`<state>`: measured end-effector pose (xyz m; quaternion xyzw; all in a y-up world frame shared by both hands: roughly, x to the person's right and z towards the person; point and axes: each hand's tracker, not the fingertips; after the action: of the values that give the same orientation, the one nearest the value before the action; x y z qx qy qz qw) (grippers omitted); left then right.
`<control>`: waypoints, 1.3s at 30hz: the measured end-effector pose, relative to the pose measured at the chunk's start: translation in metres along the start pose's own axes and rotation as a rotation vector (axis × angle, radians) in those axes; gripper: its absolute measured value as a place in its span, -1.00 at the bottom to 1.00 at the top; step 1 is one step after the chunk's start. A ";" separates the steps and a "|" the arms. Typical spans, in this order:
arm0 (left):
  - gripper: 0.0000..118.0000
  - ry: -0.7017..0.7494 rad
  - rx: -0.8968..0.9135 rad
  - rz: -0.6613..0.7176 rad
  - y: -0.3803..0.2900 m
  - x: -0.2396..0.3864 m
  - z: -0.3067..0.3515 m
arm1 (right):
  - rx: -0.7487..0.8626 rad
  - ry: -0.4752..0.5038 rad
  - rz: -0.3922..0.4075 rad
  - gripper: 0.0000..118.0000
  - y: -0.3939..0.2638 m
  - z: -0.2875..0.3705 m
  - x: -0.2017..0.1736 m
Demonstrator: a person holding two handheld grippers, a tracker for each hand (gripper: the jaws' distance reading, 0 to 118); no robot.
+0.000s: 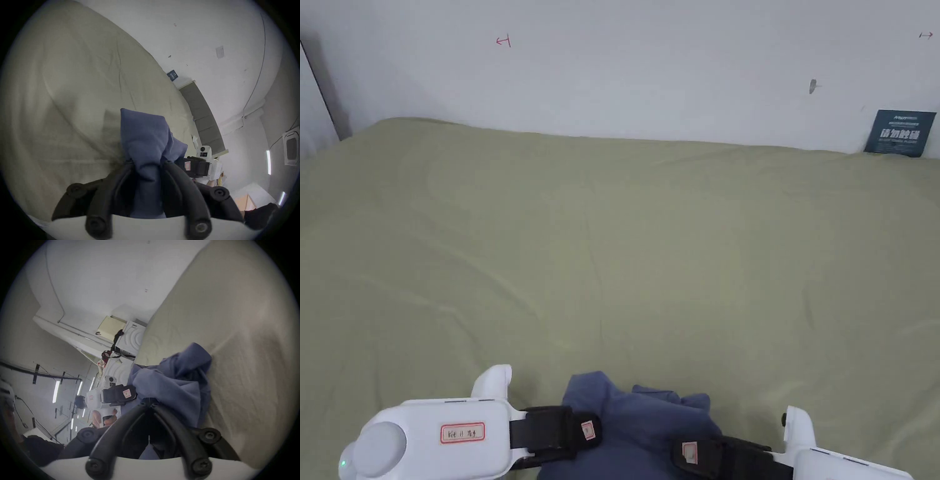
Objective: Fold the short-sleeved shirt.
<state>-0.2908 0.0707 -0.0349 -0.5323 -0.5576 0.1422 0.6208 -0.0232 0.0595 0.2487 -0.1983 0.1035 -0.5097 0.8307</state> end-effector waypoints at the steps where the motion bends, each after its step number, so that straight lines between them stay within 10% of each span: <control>1: -0.62 0.003 0.006 -0.002 0.004 -0.002 0.006 | 0.004 0.002 0.013 -0.99 0.000 0.001 -0.005; 23: -0.62 0.479 0.047 0.050 0.087 -0.180 0.271 | 0.000 -0.081 0.175 -0.99 -0.005 -0.025 -0.053; 34: -0.62 0.855 0.103 -0.172 0.092 -0.091 0.343 | 0.036 -0.188 0.286 -0.99 0.014 0.014 -0.086; 39: -0.63 0.710 0.142 -0.120 0.102 -0.102 0.332 | 0.073 -0.198 0.316 -0.99 0.017 0.031 -0.095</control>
<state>-0.5630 0.1991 -0.2369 -0.4703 -0.3265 -0.0496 0.8184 -0.0415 0.1578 0.2664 -0.1985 0.0327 -0.3541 0.9133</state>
